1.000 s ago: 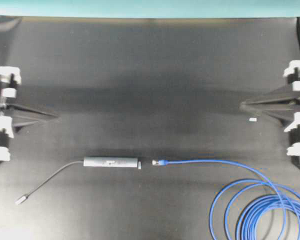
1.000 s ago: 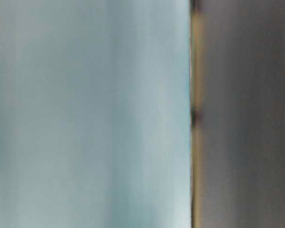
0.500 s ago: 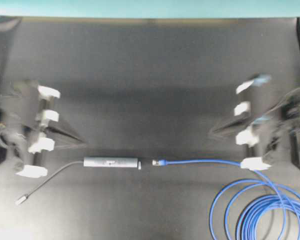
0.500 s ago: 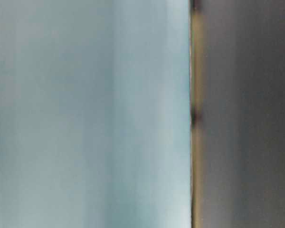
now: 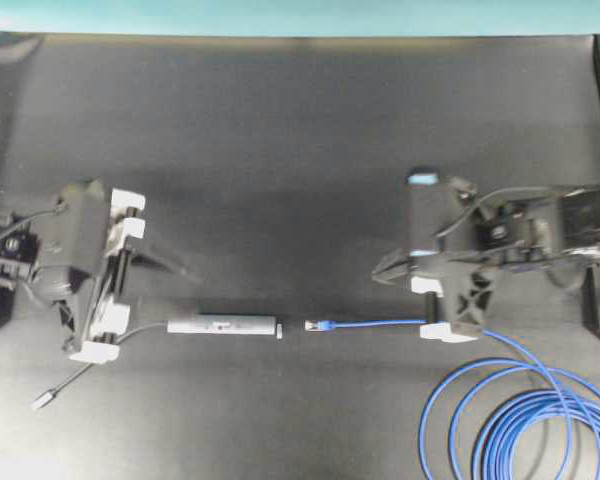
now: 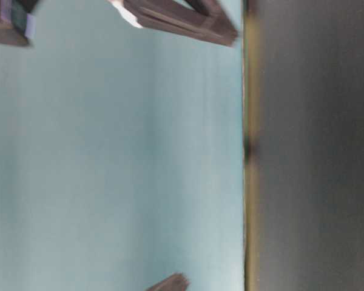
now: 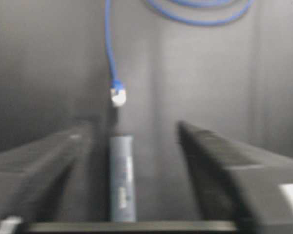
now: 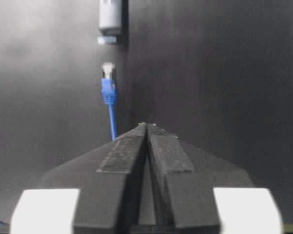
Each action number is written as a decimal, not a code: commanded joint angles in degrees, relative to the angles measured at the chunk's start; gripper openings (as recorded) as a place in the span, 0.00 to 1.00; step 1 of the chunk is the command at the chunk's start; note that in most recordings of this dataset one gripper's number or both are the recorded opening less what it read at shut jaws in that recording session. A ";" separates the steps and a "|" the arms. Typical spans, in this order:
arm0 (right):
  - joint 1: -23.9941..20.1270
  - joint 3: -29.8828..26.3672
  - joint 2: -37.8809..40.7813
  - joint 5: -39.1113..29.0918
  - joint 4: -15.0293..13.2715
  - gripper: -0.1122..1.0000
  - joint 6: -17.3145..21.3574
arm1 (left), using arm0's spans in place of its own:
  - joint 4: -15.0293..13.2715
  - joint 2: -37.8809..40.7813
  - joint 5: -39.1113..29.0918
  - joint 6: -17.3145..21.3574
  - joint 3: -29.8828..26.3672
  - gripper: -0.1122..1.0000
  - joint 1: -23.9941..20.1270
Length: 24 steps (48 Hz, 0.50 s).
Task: Insert the LAN cable into the hub.
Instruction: 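Move both grippers down toward the grey hub and blue cable plug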
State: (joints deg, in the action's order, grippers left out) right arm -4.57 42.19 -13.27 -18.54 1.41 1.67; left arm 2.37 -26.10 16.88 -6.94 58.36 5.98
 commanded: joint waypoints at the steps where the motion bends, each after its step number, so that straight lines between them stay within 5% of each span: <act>1: -0.53 -0.88 0.79 1.41 -0.09 0.23 -0.18 | 0.18 1.67 5.45 -1.76 1.23 0.82 0.18; 14: -0.70 -1.05 1.23 4.83 -0.09 0.83 0.62 | 0.18 11.69 22.68 -3.60 6.86 0.78 1.14; 24: -0.88 -1.14 1.23 7.03 0.44 0.81 0.79 | 0.18 23.38 36.12 -4.39 8.70 0.78 1.41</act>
State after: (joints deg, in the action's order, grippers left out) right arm -4.83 41.92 -12.04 -12.74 1.58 1.93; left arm 2.37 -6.59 48.43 -10.99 67.15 7.21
